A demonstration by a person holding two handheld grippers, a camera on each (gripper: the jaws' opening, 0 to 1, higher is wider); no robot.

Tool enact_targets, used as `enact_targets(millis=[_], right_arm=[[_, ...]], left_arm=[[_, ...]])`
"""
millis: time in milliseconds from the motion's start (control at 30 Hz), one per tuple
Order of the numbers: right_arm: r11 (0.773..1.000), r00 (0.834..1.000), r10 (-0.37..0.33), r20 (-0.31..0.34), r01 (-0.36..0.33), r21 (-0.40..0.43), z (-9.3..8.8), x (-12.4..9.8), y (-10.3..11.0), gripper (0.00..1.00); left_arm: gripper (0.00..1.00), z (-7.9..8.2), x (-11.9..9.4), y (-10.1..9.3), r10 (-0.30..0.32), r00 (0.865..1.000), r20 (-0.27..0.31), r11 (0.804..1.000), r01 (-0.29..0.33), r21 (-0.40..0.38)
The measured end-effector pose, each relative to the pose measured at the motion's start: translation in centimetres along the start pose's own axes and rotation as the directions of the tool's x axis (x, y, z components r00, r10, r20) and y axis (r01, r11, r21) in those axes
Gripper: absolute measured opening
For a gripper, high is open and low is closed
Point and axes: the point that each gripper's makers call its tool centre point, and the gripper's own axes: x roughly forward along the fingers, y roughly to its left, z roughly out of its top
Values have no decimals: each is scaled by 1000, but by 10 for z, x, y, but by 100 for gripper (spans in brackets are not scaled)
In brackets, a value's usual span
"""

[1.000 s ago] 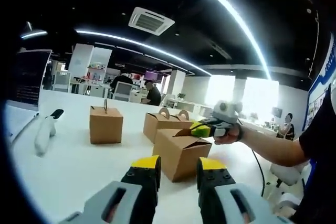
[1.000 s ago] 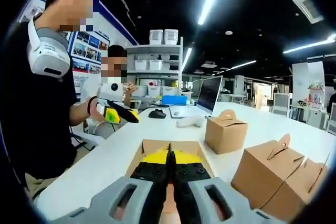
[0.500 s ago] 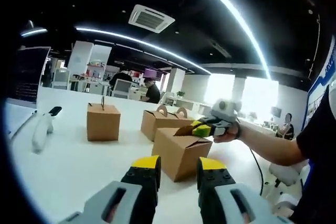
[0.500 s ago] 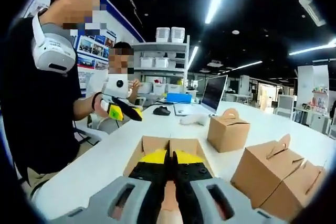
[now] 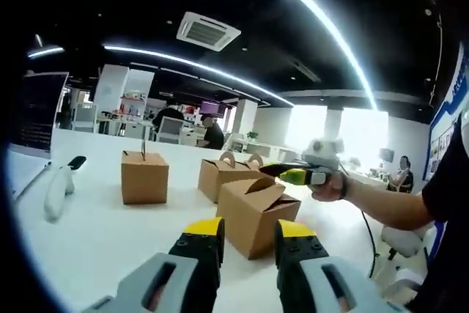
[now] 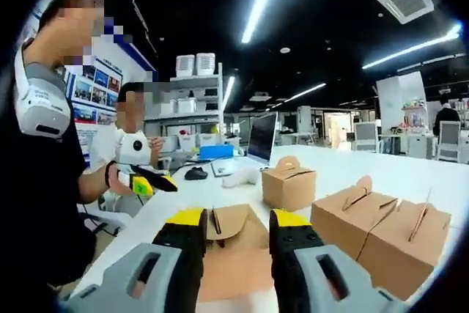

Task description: Pick up one paper box from the group, open the paper box, and remove the item inside

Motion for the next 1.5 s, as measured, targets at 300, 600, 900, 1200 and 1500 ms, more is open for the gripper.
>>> enact_targets(millis=[300, 600, 900, 1200, 1500], right_arm=[[983, 981, -183, 58, 182, 19, 14, -27, 8, 36], [909, 907, -416, 65, 417, 8, 8, -49, 35, 33], [843, 841, -537, 63, 536, 32, -5, -61, 50, 33], [846, 845, -534, 28, 533, 24, -15, -51, 58, 32], [849, 849, -528, 21, 528, -20, -15, -54, 63, 32]], left_arm=[[30, 5, 1, -4, -19, 1000, 15, 1000, 19, 3], [30, 7, 5, -1, -30, 1000, -1, 999, 30, 16], [30, 6, 12, -8, -54, 999, 0, 999, 54, 5], [30, 4, 19, -10, -65, 998, -26, 998, 65, 18], [30, 2, 29, -17, -88, 995, -41, 995, 90, 42]])
